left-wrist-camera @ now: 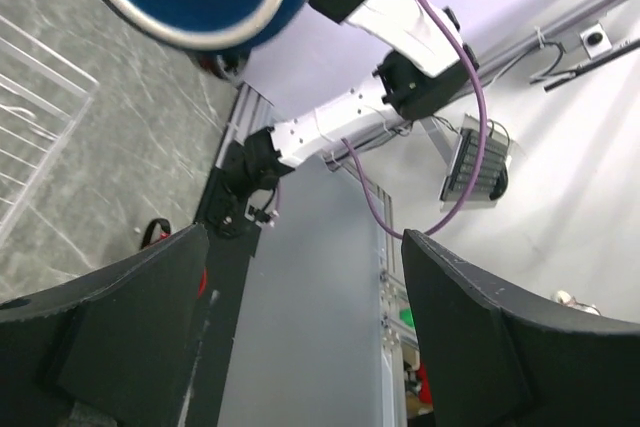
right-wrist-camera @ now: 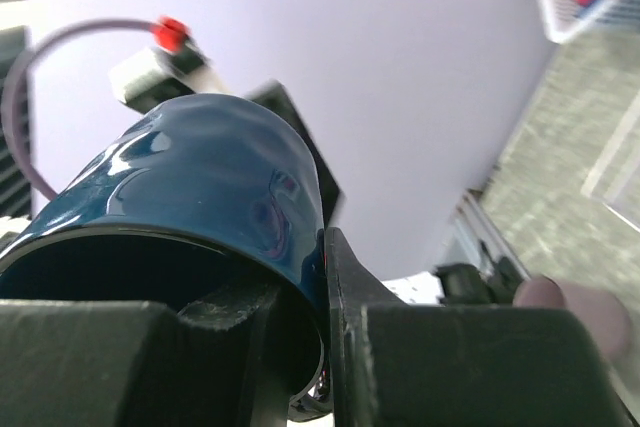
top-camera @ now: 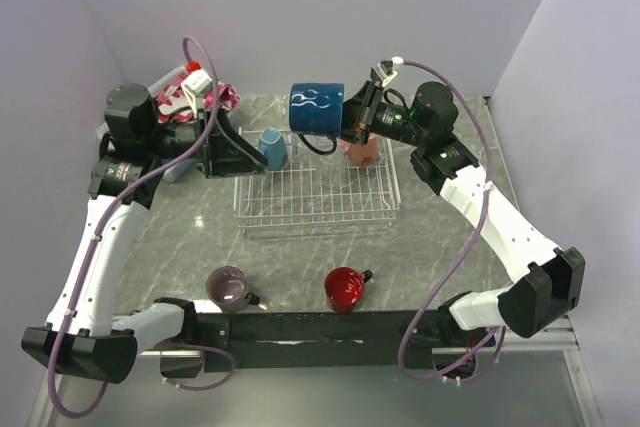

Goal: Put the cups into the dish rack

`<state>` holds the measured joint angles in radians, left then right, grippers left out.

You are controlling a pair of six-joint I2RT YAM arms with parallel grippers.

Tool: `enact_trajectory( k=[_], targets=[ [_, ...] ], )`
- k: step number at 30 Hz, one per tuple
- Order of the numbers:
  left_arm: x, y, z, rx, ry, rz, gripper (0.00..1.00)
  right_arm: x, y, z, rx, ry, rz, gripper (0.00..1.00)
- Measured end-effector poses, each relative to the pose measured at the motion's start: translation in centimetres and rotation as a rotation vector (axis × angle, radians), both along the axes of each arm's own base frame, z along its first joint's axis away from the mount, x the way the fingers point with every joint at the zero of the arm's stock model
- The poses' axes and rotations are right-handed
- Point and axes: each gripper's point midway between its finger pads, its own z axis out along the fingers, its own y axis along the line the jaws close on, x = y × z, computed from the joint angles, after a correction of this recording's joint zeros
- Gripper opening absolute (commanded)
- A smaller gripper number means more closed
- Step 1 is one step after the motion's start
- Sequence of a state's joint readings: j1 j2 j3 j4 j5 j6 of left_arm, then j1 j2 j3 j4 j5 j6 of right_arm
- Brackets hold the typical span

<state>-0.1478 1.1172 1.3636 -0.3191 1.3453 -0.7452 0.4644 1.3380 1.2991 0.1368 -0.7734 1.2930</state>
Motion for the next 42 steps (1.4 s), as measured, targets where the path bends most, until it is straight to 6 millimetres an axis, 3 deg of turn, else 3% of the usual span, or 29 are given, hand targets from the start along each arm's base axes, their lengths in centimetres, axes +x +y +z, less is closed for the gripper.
enact_trajectory(
  k=[5,13,27,35,42],
  targets=[
    [0.1,-1.6,-0.9,0.013,0.017,-0.004,0.82,0.5,1.1,0.9,0.064,-0.012,0.026,0.0],
    [3.3,-3.5,-2.5,0.05,0.044,0.062,0.79,1.1,3.9,-1.1,0.073,0.051,0.077,0.0],
    [6.6,-5.8,-1.2,-0.025,0.006,0.201,0.77,1.6,5.2,-0.4,0.141,0.052,0.095,0.0],
    [8.1,-6.5,-1.8,-0.037,0.057,0.218,0.62,4.0,6.2,-0.3,0.207,0.079,0.072,0.0],
    [8.3,-6.5,-1.7,-0.041,0.068,0.225,0.44,4.8,6.3,0.3,0.248,0.089,0.045,0.0]
  ],
)
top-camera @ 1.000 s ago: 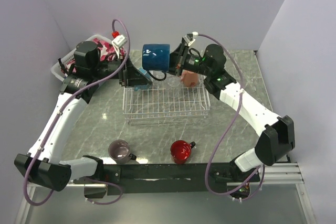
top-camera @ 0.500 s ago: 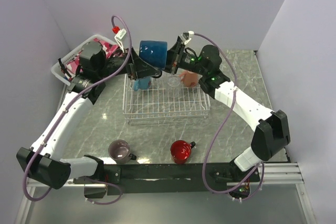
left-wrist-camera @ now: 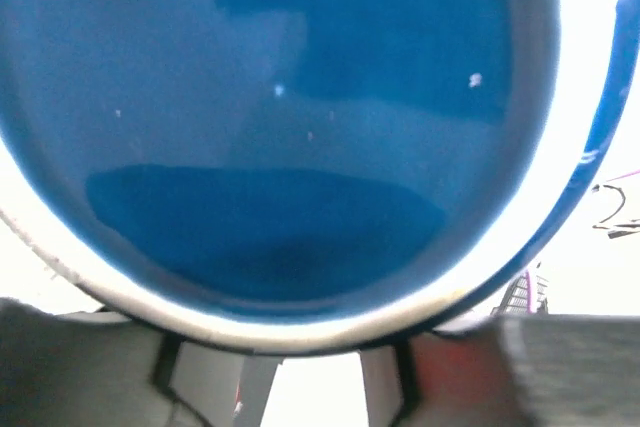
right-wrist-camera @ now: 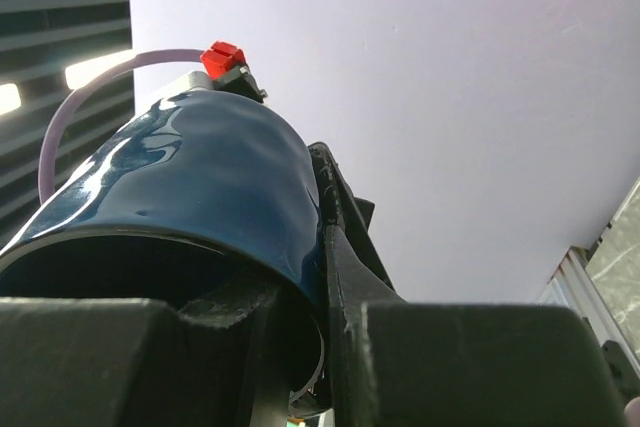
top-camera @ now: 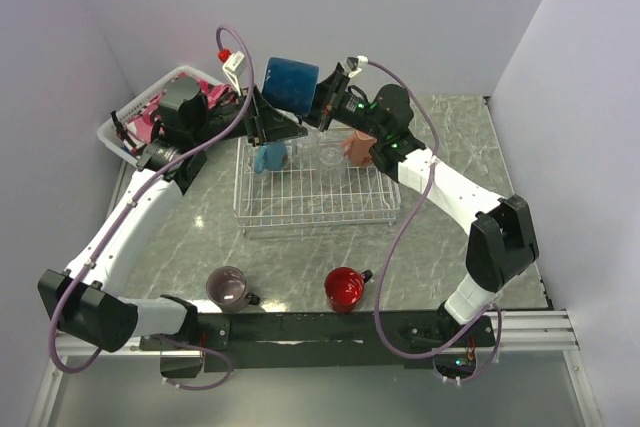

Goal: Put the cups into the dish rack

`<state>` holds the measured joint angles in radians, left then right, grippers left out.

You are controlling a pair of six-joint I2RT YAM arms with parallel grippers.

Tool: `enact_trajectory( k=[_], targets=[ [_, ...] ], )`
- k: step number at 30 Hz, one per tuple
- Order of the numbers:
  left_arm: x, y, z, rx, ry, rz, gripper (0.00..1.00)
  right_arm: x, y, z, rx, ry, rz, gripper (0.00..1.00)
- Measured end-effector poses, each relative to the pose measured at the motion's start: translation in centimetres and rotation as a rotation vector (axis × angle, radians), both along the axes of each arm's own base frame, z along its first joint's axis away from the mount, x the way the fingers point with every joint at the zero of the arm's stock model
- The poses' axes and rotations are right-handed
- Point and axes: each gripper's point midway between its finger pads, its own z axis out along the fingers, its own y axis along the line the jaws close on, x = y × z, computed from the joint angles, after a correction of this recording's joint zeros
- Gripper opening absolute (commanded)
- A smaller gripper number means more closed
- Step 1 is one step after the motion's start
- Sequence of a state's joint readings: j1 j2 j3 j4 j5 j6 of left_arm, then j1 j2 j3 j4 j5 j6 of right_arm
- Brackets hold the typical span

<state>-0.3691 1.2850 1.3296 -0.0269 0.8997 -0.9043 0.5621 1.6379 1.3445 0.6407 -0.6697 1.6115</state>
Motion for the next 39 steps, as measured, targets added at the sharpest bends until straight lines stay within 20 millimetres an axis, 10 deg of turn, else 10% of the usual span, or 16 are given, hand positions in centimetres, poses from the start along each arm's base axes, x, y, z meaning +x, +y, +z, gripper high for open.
enact_trajectory(
  k=[8,16,25,39],
  targets=[
    [0.8,0.8,-0.4,0.013,0.014,0.028,0.42,0.1,-0.1,-1.0,0.011,0.036,-0.014,0.0],
    [1.8,2.9,-1.3,0.054,0.067,0.075,0.13,-1.1,-1.3,-3.2,0.01,0.09,-0.064,0.0],
    [1.1,3.0,0.4,0.004,0.043,0.039,0.69,-1.4,-1.4,-3.1,0.004,0.068,-0.068,0.0],
    [-1.5,1.6,0.5,-0.036,0.026,-0.015,0.66,-2.1,-0.3,-2.2,-0.008,0.014,0.008,0.0]
  ],
)
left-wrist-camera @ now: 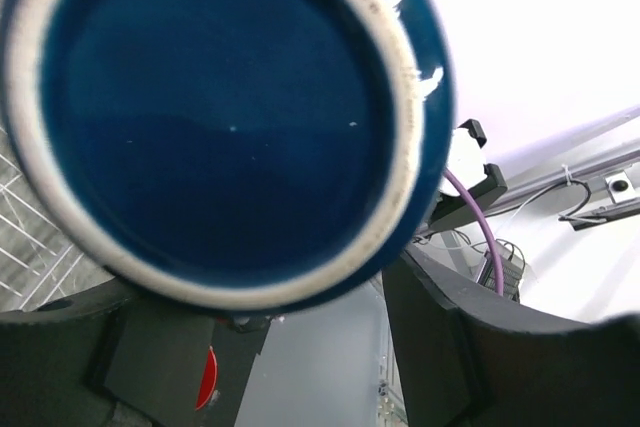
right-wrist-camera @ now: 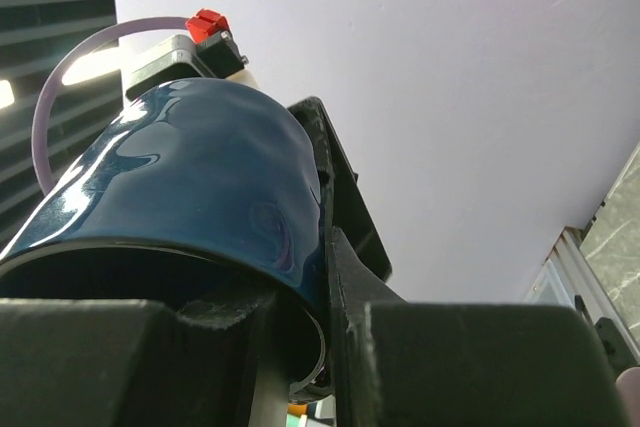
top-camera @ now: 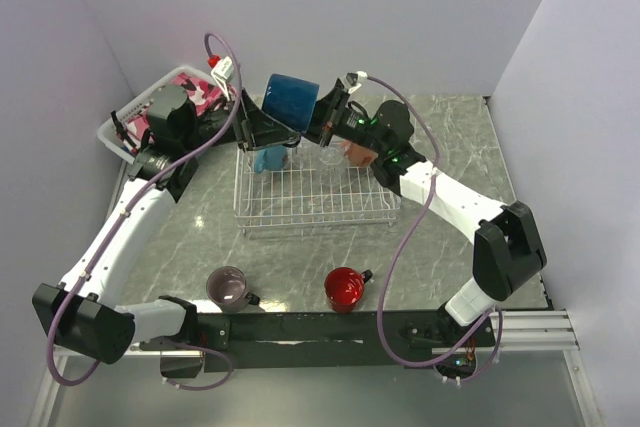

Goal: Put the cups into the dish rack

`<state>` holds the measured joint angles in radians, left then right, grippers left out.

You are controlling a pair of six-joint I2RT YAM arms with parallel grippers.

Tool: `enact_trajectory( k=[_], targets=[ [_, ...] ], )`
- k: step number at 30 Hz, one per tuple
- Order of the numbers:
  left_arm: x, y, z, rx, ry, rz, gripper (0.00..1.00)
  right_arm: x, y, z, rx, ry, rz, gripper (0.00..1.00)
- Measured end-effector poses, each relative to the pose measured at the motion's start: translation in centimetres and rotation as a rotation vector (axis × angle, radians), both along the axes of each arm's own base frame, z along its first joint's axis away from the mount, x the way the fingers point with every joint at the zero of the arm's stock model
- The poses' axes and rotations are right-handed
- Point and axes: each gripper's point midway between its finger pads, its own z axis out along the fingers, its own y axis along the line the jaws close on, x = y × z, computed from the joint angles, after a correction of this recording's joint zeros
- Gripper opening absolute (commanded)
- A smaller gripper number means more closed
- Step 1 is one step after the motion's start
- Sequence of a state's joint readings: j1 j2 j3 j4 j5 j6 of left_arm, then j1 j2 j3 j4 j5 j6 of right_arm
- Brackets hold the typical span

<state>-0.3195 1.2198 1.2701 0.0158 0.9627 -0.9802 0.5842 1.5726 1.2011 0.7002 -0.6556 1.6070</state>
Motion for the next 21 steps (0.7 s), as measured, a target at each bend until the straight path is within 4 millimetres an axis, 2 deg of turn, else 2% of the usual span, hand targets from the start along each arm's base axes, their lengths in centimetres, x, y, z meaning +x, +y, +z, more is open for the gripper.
enact_trajectory(
  k=[5,11,13,16,18,21],
  targets=[
    [0.4,-0.2,-0.4,-0.001,0.02,0.018,0.61,0.4,0.5,0.1,0.001,-0.002,0.006,0.0],
    [0.9,-0.4,-0.5,-0.004,0.032,0.031,0.42,0.4,0.7,0.7,0.013,-0.011,0.006,0.0],
    [1.1,-0.4,-0.6,-0.004,0.018,0.033,0.4,0.6,0.7,0.7,0.021,0.007,-0.002,0.0],
    [1.5,-0.5,-0.7,-0.003,0.01,0.039,0.29,0.8,0.6,0.8,0.03,0.028,-0.009,0.0],
    [1.8,-0.4,-0.7,-0.004,0.001,0.046,0.16,1.0,0.6,1.0,0.039,0.044,-0.015,0.0],
    [1.8,-0.5,-0.4,-0.009,-0.018,0.033,0.07,0.9,0.6,1.1,0.048,0.066,-0.011,0.0]
  ],
)
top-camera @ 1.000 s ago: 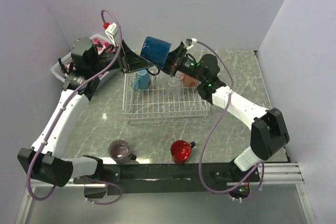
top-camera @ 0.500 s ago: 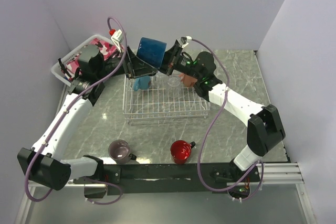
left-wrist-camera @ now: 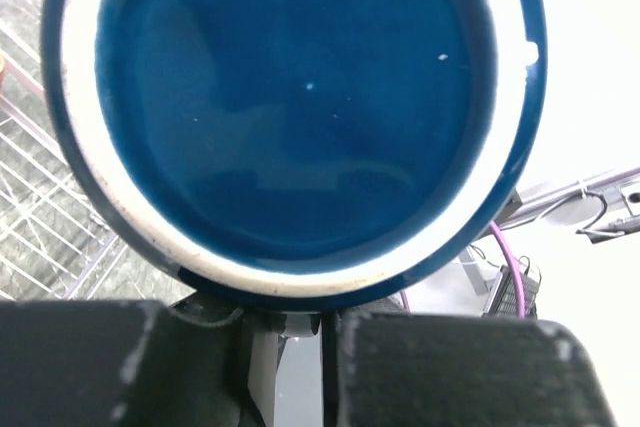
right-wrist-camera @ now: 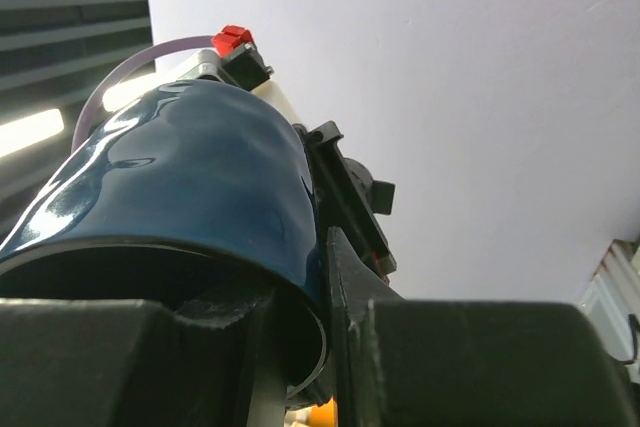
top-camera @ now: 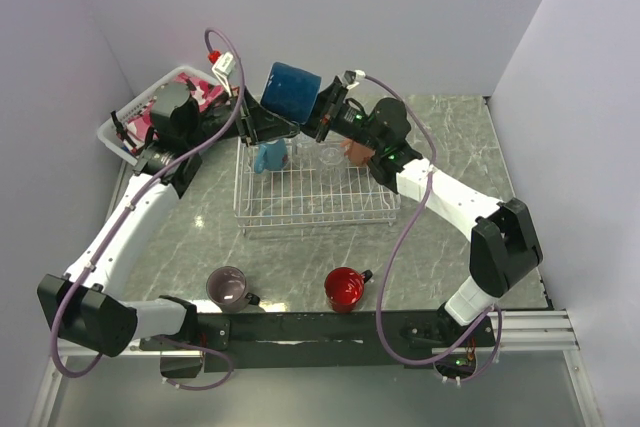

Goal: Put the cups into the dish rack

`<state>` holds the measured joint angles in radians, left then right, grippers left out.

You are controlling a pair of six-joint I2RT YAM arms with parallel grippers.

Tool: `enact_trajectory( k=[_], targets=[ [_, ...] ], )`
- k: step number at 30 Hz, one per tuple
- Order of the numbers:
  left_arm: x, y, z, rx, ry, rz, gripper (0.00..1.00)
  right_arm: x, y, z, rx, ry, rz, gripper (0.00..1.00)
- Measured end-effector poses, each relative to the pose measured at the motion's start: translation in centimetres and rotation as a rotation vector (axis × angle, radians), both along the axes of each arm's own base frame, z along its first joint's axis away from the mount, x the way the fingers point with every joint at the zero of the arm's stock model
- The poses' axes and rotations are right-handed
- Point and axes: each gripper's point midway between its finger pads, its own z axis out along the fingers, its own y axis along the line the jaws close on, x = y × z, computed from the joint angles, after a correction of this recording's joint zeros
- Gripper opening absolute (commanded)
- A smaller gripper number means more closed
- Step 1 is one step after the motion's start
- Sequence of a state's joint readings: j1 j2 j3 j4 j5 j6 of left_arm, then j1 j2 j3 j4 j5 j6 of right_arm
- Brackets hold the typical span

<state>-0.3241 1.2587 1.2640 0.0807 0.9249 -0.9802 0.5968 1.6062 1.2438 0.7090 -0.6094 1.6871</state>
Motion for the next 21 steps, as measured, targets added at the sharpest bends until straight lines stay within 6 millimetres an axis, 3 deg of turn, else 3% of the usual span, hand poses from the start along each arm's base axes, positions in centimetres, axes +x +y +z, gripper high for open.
enact_trajectory(
  k=[3,5,7,14,17,21],
  targets=[
    [-0.2,0.1,0.2,-0.003,-0.011,-0.013,0.01,-0.1,0.1,0.1,0.004,0.004,0.004,0.0],
    [-0.2,0.2,0.2,-0.002,-0.01,-0.015,0.01,-0.1,0.2,0.0,0.003,0.008,0.003,0.07],
    [-0.3,0.4,0.2,-0.002,-0.009,-0.023,0.01,-0.2,0.2,0.0,0.002,0.011,0.004,0.21],
    [-0.6,0.9,-0.2,0.006,0.023,-0.046,0.01,-0.5,0.4,-0.9,-0.051,-0.008,0.006,0.32],
    [-1.1,1.1,0.1,0.007,0.057,-0.075,0.01,-0.8,-0.4,-1.1,-0.086,-0.037,0.002,0.33],
    [-0.6,2.5,1.8,0.001,0.03,-0.055,0.01,-1.3,-2.3,-0.9,-0.122,-0.087,-0.004,0.42]
  ],
)
